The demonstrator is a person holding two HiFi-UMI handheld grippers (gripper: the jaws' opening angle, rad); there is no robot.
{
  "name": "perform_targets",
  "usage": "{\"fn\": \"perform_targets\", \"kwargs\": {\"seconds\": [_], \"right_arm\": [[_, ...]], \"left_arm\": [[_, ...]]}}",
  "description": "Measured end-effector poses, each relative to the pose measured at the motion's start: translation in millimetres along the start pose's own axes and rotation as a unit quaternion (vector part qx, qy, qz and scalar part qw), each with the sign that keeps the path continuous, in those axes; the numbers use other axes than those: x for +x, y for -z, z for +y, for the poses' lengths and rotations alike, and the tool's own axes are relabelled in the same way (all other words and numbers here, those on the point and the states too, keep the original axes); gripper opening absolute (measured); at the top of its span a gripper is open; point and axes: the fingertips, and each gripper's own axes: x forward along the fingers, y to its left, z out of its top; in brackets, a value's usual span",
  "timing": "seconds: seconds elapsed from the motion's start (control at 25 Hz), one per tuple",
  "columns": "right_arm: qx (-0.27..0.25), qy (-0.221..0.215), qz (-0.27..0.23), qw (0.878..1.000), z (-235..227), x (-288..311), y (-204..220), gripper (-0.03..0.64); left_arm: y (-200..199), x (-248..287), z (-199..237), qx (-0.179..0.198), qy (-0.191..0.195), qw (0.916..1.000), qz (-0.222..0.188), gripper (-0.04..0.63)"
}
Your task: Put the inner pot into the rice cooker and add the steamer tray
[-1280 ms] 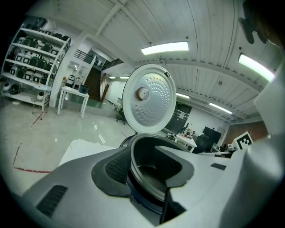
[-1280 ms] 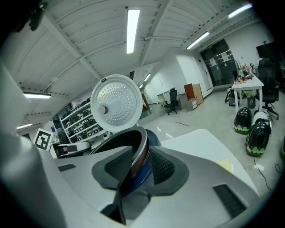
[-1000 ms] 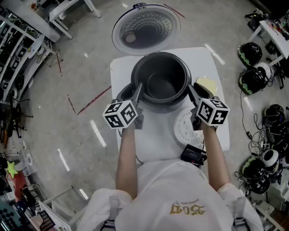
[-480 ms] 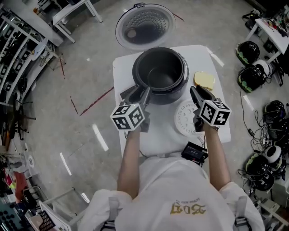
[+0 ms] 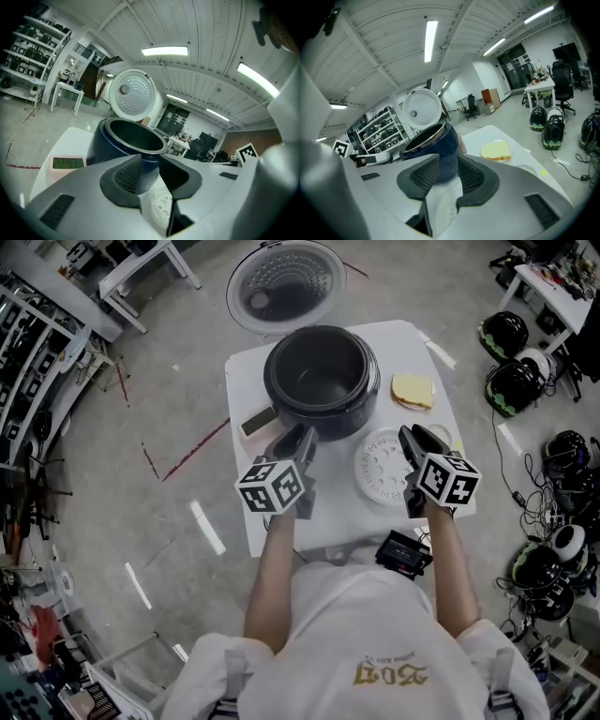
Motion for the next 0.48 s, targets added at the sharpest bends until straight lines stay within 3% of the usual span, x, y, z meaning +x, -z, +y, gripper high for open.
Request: {"fn": "perform_targets", "kwargs": {"seconds": [0.48], "right_arm": [[0.022,0.037,0.038,0.998,-38,-23,52,0.140]], "left_arm": [[73,24,-6,-0.007,0.015,0.9966,0.081,0.143]]}}
